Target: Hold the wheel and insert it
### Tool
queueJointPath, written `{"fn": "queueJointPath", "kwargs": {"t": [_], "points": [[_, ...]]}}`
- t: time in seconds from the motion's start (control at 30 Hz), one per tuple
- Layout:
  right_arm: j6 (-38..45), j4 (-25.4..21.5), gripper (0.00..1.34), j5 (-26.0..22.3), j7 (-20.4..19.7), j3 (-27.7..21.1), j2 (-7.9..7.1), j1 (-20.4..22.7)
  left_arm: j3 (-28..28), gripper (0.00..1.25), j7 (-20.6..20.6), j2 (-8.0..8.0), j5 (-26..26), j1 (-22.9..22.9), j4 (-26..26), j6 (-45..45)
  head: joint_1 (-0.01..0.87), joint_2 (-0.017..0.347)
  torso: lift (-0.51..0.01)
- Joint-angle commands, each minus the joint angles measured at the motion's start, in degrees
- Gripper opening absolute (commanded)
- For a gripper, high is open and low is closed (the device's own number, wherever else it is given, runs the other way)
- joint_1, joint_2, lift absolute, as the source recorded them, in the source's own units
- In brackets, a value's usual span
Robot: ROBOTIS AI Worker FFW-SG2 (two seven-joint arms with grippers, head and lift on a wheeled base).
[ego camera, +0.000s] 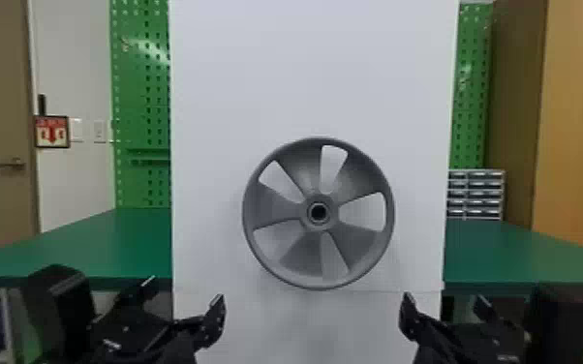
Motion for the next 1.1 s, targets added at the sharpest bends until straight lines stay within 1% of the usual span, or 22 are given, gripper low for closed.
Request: {"fn": "queueJointPath", "kwargs": {"t": [0.0, 0.13, 0.23, 0.33, 0.47, 0.57, 0.73, 0.9, 1.07], "points": [[-5.5, 0.3, 1.18, 3.0, 0.0, 0.3, 0.29, 4.8, 0.2, 1.15, 0.0, -0.16, 0.0, 0.0, -0.1, 0.0, 0.097, 0.015, -0.442], [-9.2, 1.2, 1.18, 5.1, 0.0, -0.2, 0.11, 7.8, 0.3, 1.15, 0.0, -0.24, -0.1, 0.2, -0.1, 0.0, 0.097, 0.015, -0.442], [-12.9, 2.1, 1.18, 5.8, 0.0, -0.7, -0.41, 10.1, 0.4, 1.15, 0.0, -0.33, -0.1, 0.2, -0.1, 0.0, 0.097, 0.015, -0.442], [-16.0, 3.2, 1.18, 6.7, 0.0, -1.1, -0.59, 12.0, 0.6, 1.15, 0.0, -0.42, -0.1, 0.4, -0.3, -0.1, 0.097, 0.015, -0.442], [-18.9, 5.7, 1.18, 8.8, 0.0, -1.1, -0.5, 13.6, 1.0, 1.15, 0.0, -0.6, -0.3, 0.5, -0.4, -0.1, 0.097, 0.015, -0.442], [-21.2, 8.0, 1.18, 9.2, 0.0, -0.9, -0.68, 14.8, 1.0, 1.15, 0.0, -0.77, -0.4, 0.5, -0.4, -0.1, 0.097, 0.015, -0.442], [-24.5, 11.9, 1.18, 9.5, 0.0, -0.2, -0.77, 15.5, 1.1, 1.15, 0.0, -0.77, -0.5, 0.9, -0.4, -0.3, 0.097, 0.015, -0.442], [-24.7, 13.9, 1.18, 10.6, 0.0, 0.5, -0.85, 15.5, 1.1, 1.15, 0.0, -0.86, -0.6, 1.0, -0.4, -0.4, 0.097, 0.015, -0.442], [-24.8, 15.0, 1.18, 10.4, 0.0, 0.8, -1.21, 15.5, 1.1, 1.15, 0.0, -0.86, -0.6, 1.0, -0.4, -0.4, 0.097, 0.015, -0.442]]}}
